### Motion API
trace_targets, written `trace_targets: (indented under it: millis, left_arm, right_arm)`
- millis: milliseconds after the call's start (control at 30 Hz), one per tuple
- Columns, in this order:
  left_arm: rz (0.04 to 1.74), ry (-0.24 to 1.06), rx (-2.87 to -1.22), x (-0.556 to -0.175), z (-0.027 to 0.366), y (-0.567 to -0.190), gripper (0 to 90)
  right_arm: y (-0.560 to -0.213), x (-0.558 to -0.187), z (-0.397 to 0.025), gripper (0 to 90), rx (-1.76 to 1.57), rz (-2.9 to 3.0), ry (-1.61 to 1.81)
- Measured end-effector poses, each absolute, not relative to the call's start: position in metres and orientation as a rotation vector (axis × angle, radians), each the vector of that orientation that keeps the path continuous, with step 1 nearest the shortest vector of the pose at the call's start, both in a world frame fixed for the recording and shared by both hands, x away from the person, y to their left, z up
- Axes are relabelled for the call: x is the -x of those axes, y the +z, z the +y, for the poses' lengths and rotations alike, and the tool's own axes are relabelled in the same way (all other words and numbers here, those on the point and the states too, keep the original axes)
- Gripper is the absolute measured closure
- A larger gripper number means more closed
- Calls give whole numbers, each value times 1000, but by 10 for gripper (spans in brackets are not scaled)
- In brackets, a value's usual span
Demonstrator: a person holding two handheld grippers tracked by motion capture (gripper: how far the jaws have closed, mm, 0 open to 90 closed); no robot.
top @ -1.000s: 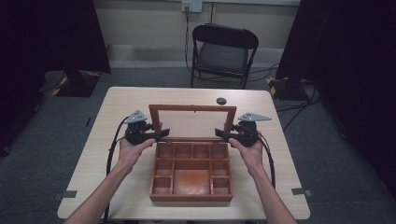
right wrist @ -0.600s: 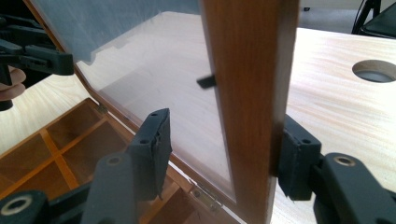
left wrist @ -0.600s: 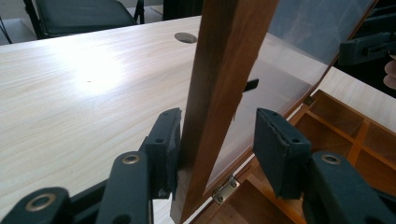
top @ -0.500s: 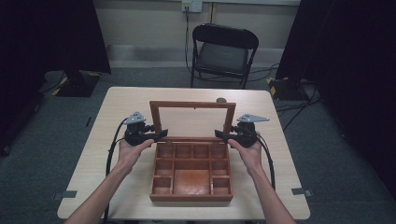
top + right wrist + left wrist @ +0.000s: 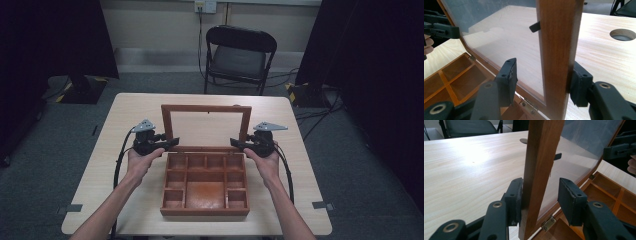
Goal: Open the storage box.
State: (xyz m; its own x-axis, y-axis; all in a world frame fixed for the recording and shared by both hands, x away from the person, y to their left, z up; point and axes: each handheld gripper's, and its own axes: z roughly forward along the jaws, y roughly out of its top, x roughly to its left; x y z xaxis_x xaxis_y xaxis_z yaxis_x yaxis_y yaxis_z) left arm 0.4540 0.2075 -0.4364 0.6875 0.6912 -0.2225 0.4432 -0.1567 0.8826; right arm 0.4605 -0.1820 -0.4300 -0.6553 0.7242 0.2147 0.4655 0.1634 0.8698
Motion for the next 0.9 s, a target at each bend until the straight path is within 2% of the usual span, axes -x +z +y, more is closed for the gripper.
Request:
trace_targets:
  millis: [900]
  left_arm:
    - [966, 261, -1776, -462, 205, -449, 521]
  right_arm:
    - [-439, -472, -180, 451, -1208, 2142, 1515]
